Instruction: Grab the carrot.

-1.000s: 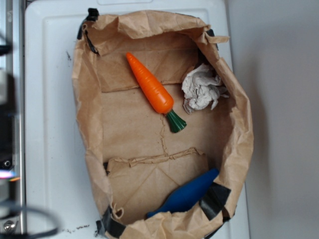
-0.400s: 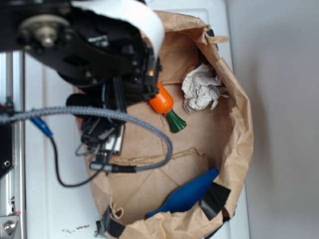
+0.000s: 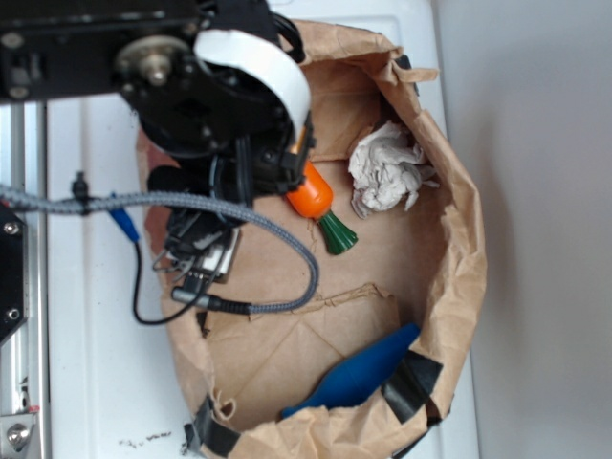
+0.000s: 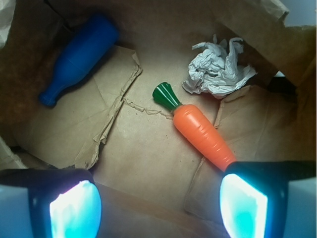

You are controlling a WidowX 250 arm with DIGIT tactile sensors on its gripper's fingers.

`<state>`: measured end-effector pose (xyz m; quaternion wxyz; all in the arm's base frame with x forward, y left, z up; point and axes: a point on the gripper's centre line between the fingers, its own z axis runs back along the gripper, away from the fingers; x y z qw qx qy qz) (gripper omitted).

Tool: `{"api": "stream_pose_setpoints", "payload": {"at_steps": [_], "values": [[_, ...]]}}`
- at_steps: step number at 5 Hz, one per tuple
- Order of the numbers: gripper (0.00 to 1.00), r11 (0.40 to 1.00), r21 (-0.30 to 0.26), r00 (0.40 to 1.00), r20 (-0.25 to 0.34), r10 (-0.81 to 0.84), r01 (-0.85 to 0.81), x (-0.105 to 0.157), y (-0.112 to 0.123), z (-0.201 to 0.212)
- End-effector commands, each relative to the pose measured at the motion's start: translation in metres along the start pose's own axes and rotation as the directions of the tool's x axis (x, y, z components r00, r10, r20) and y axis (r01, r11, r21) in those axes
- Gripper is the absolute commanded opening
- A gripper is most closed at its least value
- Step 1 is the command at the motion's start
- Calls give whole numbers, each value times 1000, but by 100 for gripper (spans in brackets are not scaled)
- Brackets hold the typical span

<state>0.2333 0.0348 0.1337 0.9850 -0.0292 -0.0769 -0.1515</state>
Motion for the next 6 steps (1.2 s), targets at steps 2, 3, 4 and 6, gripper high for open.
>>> {"api": "stream_pose_setpoints", "payload": {"at_steps": [2, 3, 4, 6], "values": [[100, 999, 40, 998, 54, 17, -19, 4, 16, -25], [100, 997, 67, 997, 72, 21, -26, 4, 22, -46], [100, 999, 42, 998, 57, 11, -13, 4, 35, -63], [100, 999, 39, 1000, 10, 17, -18, 28, 54, -103]]}}
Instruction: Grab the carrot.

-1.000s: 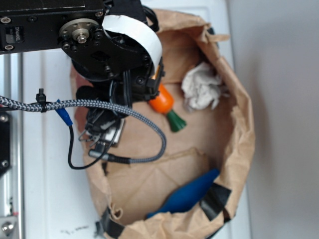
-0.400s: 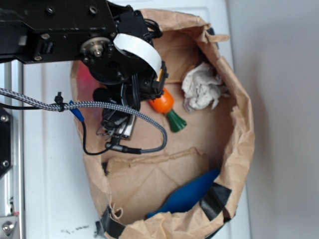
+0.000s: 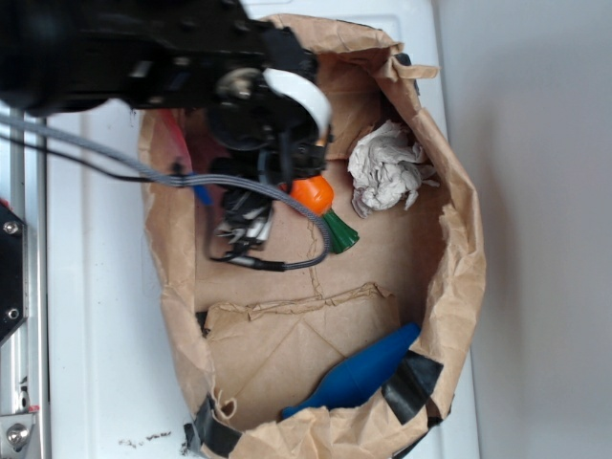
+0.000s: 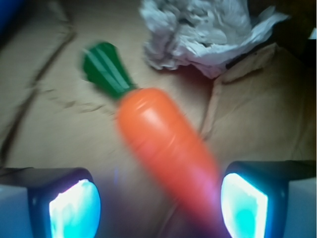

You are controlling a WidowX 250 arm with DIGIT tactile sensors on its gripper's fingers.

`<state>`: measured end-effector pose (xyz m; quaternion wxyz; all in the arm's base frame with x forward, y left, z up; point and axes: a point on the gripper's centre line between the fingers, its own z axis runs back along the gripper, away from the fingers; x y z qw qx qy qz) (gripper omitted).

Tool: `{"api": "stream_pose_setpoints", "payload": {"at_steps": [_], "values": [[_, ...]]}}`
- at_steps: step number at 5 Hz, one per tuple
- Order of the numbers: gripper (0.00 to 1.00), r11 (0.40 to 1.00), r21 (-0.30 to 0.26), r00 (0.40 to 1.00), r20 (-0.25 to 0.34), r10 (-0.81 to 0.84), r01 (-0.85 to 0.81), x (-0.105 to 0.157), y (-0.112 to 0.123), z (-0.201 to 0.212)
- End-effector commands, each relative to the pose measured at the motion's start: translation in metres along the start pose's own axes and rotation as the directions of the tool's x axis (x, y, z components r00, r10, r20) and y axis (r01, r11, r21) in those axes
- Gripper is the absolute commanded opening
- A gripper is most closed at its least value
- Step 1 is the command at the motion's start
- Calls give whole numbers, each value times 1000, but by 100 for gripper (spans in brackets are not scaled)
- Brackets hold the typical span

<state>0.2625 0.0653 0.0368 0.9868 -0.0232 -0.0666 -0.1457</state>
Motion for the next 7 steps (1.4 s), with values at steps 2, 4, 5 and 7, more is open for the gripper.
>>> {"api": "stream_pose_setpoints", "payload": {"at_steps": [2, 4, 5, 7], "values": [[0, 999, 37, 997, 69, 35, -38, 24, 12, -1], [0, 998, -37, 992, 108, 61, -57, 21, 7, 50], [0, 992, -41, 983, 138, 124, -119, 23, -2, 100], [0, 983, 30, 974, 146, 175, -181, 32, -11, 143]]}}
